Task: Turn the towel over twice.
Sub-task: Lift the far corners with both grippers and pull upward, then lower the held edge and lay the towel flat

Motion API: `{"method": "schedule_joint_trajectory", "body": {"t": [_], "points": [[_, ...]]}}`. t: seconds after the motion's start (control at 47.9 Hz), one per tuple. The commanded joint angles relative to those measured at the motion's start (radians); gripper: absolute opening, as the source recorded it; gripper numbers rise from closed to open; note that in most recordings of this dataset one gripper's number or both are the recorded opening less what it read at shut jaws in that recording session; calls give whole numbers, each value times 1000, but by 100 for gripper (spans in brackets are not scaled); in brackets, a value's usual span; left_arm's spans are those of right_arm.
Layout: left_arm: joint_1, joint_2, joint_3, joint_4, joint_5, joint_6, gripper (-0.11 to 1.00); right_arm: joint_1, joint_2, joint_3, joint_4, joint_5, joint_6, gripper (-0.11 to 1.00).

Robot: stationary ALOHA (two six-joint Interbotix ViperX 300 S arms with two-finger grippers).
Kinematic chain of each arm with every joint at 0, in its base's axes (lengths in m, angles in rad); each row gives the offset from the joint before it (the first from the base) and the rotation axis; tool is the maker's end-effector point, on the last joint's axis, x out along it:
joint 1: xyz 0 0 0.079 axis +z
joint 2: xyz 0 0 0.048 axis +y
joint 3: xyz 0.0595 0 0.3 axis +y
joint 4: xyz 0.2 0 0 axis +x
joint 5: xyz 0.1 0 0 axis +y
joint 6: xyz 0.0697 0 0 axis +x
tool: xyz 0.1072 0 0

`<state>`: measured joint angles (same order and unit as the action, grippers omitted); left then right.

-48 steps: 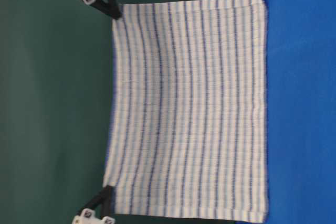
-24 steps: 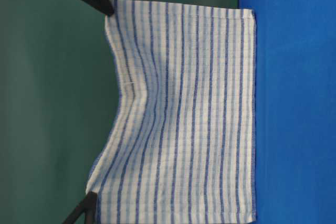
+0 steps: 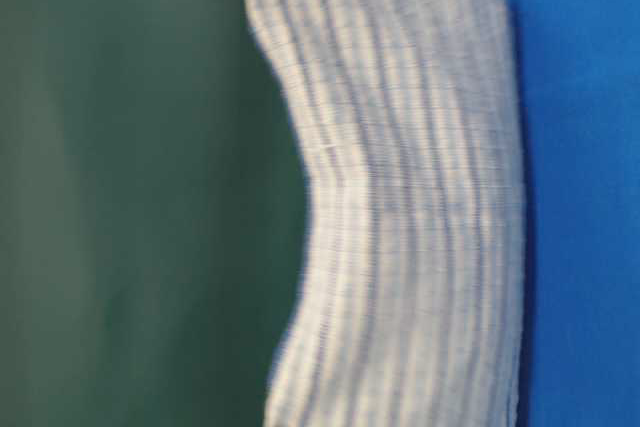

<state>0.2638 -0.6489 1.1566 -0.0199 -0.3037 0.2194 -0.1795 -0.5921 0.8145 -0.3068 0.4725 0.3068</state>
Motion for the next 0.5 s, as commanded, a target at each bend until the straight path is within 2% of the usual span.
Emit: {"method": "schedule_joint_trajectory", "body": {"t": [0.0,0.042,0.251,0.48], "points": [[-31,9,5,0,-9,-38,1,66,0,14,2,-2,40,7],[-57,17,14,0,-6,-61,1,91,5,26,2,-3,61,7],[-207,71,20,0,-5,-78,1,202,41,74,2,-8,161,7],[-287,167,20,0,-9,-143,1,275,121,106,2,-86,222,7]]}}
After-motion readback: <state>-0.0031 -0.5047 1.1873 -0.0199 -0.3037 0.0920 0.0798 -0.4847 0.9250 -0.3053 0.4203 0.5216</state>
